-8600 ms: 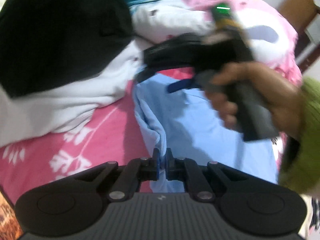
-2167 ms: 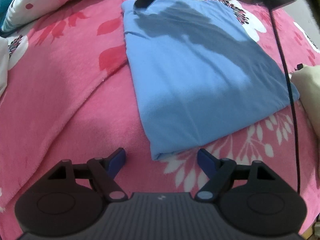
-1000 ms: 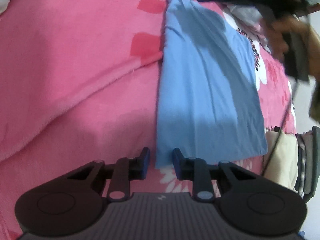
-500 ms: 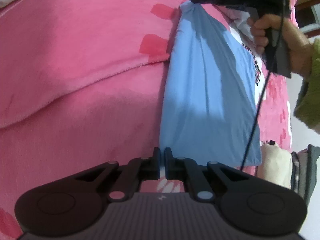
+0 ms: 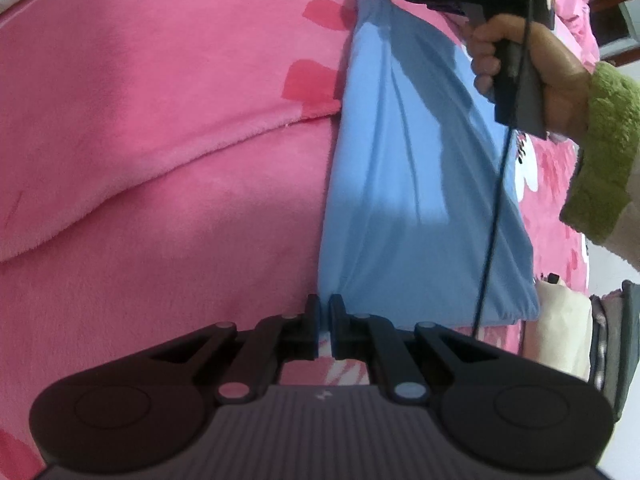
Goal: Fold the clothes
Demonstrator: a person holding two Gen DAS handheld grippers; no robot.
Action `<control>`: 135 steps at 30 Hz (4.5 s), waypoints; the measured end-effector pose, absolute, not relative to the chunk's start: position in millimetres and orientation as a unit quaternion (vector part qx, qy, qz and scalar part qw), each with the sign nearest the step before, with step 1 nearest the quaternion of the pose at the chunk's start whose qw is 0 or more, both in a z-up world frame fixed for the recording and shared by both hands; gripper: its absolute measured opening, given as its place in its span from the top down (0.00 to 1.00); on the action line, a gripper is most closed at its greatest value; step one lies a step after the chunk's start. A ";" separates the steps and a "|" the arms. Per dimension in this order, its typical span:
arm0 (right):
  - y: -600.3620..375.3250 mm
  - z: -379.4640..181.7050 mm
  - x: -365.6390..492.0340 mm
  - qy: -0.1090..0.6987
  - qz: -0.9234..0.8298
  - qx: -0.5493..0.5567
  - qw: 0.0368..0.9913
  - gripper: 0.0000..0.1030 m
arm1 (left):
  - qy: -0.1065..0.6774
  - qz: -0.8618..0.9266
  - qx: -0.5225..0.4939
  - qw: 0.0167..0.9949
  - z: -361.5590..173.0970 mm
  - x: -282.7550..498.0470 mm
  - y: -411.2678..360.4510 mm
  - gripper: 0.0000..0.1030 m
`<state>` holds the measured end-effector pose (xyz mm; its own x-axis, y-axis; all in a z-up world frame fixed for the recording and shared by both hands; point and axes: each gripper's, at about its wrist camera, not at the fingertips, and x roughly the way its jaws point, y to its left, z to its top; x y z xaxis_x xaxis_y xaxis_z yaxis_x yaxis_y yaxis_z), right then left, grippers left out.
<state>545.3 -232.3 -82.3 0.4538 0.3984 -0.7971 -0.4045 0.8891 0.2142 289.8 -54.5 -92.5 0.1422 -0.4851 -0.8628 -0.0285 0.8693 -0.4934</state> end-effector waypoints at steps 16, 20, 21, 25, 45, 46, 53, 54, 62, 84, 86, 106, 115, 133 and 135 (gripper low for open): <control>-368.3 -64.2 402.7 0.566 0.160 -0.060 0.807 1.00 | 0.602 -0.185 -0.048 0.776 -69.7 297.6 -88.8 0.75; -418.6 -63.7 405.3 0.549 0.135 0.021 0.825 1.00 | 0.600 -0.188 -0.009 0.778 -73.3 286.3 -97.1 0.74; -424.0 -57.1 403.4 0.538 0.108 0.010 0.836 0.97 | 0.600 -0.187 -0.007 0.778 -73.1 285.5 -97.2 0.74; -433.1 -46.1 407.5 0.520 0.093 0.011 0.849 0.96 | 0.598 -0.182 0.001 0.780 -70.9 282.8 -100.0 0.73; -396.1 -58.9 415.5 0.508 0.185 -0.068 0.838 0.94 | 0.584 -0.174 0.023 0.793 -67.6 278.4 -101.6 0.67; -406.9 -63.9 420.0 0.512 0.136 -0.057 0.846 0.87 | 0.583 -0.175 0.024 0.793 -67.5 278.2 -101.5 0.67; -419.1 -29.4 386.0 0.497 0.092 0.052 0.861 0.86 | 0.582 -0.177 0.017 0.793 -67.6 276.1 -98.7 0.65; -407.0 -25.9 371.0 0.504 0.128 0.040 0.853 0.86 | 0.583 -0.177 0.017 0.793 -67.5 275.9 -98.4 0.65; -379.8 -56.1 289.8 0.627 0.163 0.009 0.762 0.86 | 0.588 -0.182 0.019 0.787 -64.6 268.6 -93.8 0.61; -348.0 -40.4 252.9 0.677 0.101 -0.035 0.728 0.84 | 0.607 -0.258 0.073 0.748 -33.3 241.5 -141.0 0.55; -357.6 -27.3 236.9 0.693 0.082 -0.005 0.716 0.83 | 0.611 -0.254 0.085 0.745 -17.6 231.1 -134.8 0.55; -338.6 90.2 181.5 0.583 0.128 0.017 0.802 0.53 | 0.562 -0.173 0.063 0.807 134.9 190.3 -139.4 0.44; -344.2 170.5 142.1 0.485 0.024 0.036 0.874 0.16 | 0.478 -0.188 0.003 0.858 210.9 197.5 -114.7 0.22; -302.1 274.6 116.5 0.363 -0.132 0.082 0.919 0.01 | 0.458 -0.130 -0.023 0.879 288.0 238.3 -69.3 0.03; -294.5 282.2 119.2 0.368 -0.141 0.082 0.916 0.01 | 0.466 -0.125 -0.017 0.876 288.7 242.1 -64.8 0.03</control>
